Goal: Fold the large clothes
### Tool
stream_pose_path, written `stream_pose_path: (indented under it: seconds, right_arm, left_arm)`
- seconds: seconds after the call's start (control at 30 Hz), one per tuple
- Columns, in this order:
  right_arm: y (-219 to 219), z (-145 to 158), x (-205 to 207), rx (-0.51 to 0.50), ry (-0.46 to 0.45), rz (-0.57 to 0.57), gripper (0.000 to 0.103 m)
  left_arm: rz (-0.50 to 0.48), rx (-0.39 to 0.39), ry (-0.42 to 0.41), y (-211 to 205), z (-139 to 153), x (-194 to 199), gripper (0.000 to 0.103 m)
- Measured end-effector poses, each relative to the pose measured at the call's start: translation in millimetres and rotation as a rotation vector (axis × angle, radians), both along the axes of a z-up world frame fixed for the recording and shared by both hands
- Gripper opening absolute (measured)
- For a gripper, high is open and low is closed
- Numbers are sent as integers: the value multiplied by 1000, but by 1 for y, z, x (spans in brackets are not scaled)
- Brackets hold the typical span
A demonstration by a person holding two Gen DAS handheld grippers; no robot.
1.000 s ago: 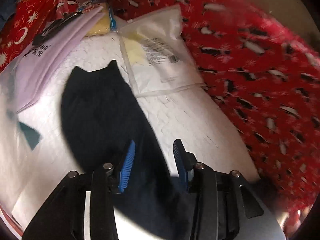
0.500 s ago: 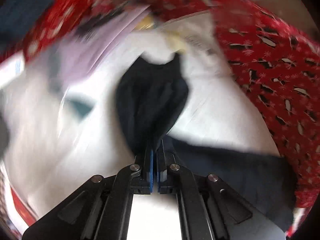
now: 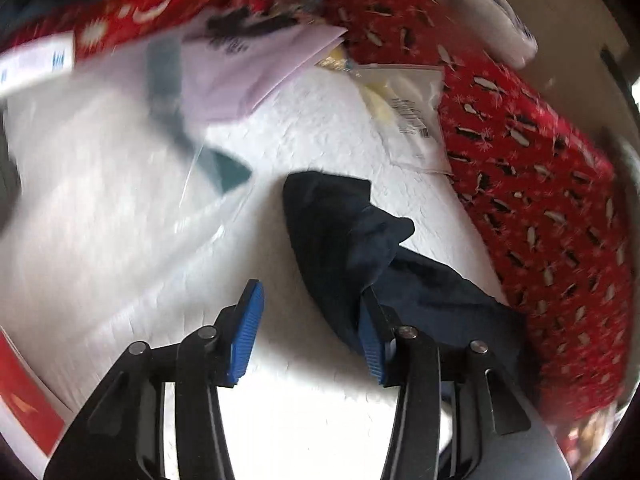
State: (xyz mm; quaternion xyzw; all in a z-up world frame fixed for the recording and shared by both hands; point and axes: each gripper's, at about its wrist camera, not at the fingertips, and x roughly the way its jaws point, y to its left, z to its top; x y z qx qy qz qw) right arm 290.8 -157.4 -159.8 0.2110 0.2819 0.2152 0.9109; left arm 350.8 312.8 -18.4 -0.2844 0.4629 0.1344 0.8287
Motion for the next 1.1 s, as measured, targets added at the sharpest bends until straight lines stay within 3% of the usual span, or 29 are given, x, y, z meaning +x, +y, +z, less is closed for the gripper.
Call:
stream_pose_path:
  seconds: [0.2, 0.27, 0.43, 0.5, 0.53, 0.57, 0.6, 0.73, 0.83, 0.93, 1.03, 1.1]
  right_arm:
    - [-1, -1, 1, 11, -1, 3, 26]
    - [-1, -1, 1, 14, -2, 4, 26]
    - [-3, -2, 1, 22, -4, 6, 26]
    - [-3, -2, 1, 22, -4, 5, 26]
    - [-3, -2, 1, 22, -4, 6, 26]
    - [-3, -2, 1, 22, -3, 6, 26]
    - [-3, -2, 1, 21, -2, 5, 26]
    - [-2, 0, 3, 12, 21, 6, 26]
    - [-7, 8, 8, 31, 110, 27, 30]
    - [-23, 19, 6, 60, 215, 22, 35]
    - [-48, 33, -14, 16, 192, -10, 47]
    - [-71, 42, -31, -45, 155, -45, 49]
  left_arm:
    - [-48, 92, 4, -16, 15, 29, 50]
    - [-97, 150, 51, -22, 16, 35, 63]
    - [-210, 226, 165, -41, -7, 44, 65]
    - [-216, 326, 203, -49, -18, 46, 65]
    - [-205, 404, 217, -51, -23, 48, 59]
    - [-190, 456, 223, -53, -27, 50, 44]
    - [-180, 480, 218, -53, -30, 51, 2]
    - [-124, 378, 70, -53, -13, 39, 1]
    - [-165, 316, -49, -71, 15, 26, 1]
    - [-230, 192, -168, -94, 46, 14, 1]
    - [-285, 111, -242, -120, 66, 9, 1]
    - [-330, 82, -258, -145, 76, 6, 1]
